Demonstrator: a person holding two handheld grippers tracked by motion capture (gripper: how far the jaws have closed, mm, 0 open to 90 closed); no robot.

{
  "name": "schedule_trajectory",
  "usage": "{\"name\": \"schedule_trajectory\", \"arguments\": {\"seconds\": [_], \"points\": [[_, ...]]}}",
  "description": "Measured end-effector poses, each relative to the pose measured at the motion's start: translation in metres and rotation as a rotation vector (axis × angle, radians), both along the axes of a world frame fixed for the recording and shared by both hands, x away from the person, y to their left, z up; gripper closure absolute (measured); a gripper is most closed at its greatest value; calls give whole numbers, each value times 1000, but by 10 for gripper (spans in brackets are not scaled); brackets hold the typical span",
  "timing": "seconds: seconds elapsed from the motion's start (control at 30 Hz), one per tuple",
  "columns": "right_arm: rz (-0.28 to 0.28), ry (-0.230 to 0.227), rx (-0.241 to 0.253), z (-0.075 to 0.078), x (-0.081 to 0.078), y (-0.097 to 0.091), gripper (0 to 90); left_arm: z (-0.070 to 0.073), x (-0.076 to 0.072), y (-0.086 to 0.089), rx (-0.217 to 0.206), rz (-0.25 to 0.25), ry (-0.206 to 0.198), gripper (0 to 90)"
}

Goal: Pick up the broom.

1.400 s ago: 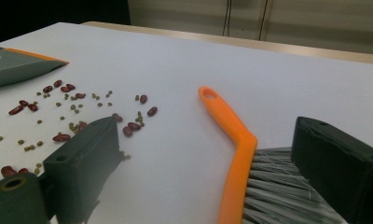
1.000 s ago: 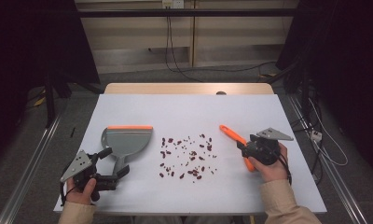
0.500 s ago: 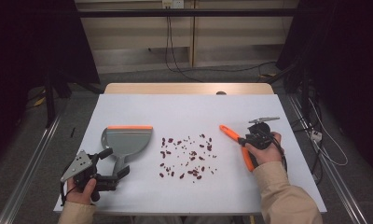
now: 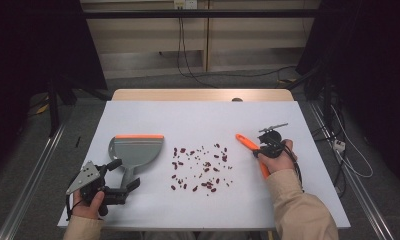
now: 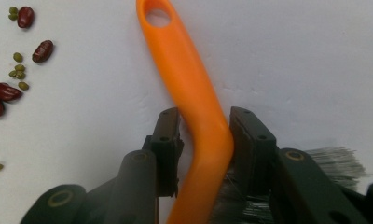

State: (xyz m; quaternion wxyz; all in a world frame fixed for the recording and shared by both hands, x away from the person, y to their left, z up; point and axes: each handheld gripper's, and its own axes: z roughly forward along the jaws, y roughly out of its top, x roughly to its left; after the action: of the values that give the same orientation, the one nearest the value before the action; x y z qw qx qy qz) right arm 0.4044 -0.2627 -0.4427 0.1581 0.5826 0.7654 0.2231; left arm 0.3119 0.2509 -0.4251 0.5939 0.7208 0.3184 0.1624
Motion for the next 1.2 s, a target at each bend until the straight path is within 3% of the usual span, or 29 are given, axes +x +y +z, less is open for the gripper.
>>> {"name": "schedule_trajectory", "arguments": {"seconds": [0.1, 0.13, 0.3, 0.37, 0.77, 0.83, 1.07, 1.2], "points": [[5, 4, 7, -1, 1, -1, 645, 0, 1, 0, -5, 8, 0, 30], [3, 12, 41, -2, 2, -5, 648, 1, 1, 0, -9, 8, -7, 30], [-1, 47, 41, -1, 7, -5, 687, 2, 1, 0, -8, 9, -14, 30], [12, 42, 23, 0, 7, -3, 691, 2, 1, -1, -14, 8, -12, 30], [26, 32, 34, 3, 5, -5, 698, 2, -1, 0, -8, 12, -12, 30], [31, 11, 37, 5, 4, -6, 699, 3, -1, 0, -7, 12, -11, 30], [9, -68, 124, 16, -6, -17, 702, 3, -1, -2, -7, 11, -17, 30], [-2, -179, 186, 25, -22, -25, 703, 6, -2, -3, -5, 13, -18, 30]]}}
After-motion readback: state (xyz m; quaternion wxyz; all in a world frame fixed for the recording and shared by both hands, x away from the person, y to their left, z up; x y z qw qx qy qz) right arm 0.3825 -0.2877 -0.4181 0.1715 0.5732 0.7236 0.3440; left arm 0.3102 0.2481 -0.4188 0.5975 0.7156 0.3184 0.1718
